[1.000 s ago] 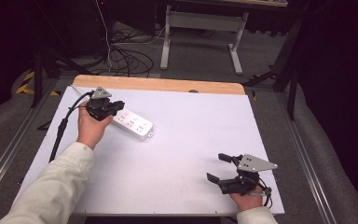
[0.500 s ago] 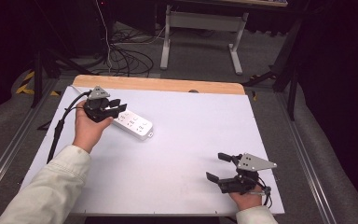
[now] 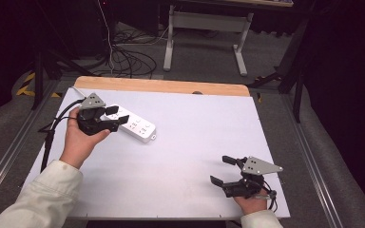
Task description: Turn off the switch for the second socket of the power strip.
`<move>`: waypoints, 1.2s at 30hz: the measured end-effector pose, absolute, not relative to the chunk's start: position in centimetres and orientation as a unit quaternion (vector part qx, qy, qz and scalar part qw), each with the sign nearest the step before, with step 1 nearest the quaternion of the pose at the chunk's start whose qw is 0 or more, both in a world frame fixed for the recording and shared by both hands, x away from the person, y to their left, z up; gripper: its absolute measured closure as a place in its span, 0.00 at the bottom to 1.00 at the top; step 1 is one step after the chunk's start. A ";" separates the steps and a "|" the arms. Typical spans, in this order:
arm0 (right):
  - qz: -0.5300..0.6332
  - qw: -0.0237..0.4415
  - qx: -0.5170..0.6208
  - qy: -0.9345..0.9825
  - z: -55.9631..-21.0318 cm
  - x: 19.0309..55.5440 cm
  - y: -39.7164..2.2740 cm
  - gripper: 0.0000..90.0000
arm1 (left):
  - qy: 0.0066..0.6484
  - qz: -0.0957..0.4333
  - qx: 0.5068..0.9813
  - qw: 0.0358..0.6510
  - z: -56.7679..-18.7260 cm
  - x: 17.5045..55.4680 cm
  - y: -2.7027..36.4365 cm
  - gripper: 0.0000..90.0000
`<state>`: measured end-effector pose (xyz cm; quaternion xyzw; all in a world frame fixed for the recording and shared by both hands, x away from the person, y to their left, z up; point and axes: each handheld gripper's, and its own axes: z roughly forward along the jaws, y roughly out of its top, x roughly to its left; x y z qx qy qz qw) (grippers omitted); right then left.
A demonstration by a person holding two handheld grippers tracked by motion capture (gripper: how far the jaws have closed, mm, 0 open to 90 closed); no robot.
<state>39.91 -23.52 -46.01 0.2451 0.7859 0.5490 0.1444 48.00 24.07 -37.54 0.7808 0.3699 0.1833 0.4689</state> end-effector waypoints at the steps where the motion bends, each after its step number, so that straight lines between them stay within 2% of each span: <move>1: 0.549 0.145 0.245 0.786 -46.0 39.9 -23.5 0.17 | 0.366 0.186 0.779 0.473 -37.5 47.6 24.2 0.47; 4: 0.548 0.145 0.245 0.786 -46.0 39.9 -23.5 0.17 | 0.350 0.193 0.779 0.483 -37.4 46.5 24.6 0.40; 7: 0.548 0.145 0.246 0.786 -46.0 39.9 -23.5 0.17 | 0.361 0.197 0.779 0.474 -37.6 45.4 24.6 0.30; 9: 0.548 0.145 0.246 0.787 -46.0 39.9 -23.5 0.17 | 0.350 0.209 0.777 0.480 -37.7 44.6 24.8 0.29; 14: 0.547 0.145 0.246 0.787 -46.0 39.9 -23.4 0.17 | 0.341 0.194 0.770 0.504 -38.6 43.3 25.4 0.23; 17: 0.546 0.145 0.246 0.787 -46.0 39.9 -23.5 0.17 | 0.320 0.185 0.781 0.503 -39.2 42.6 25.7 0.18; 25: 0.546 0.145 0.246 0.788 -46.0 39.8 -23.5 0.17 | 0.291 0.155 0.791 0.514 -40.8 40.7 25.8 0.10; 36: 0.545 0.146 0.243 0.789 -46.0 39.8 -23.4 0.17 | 0.278 0.144 0.795 0.520 -43.7 38.9 26.4 0.07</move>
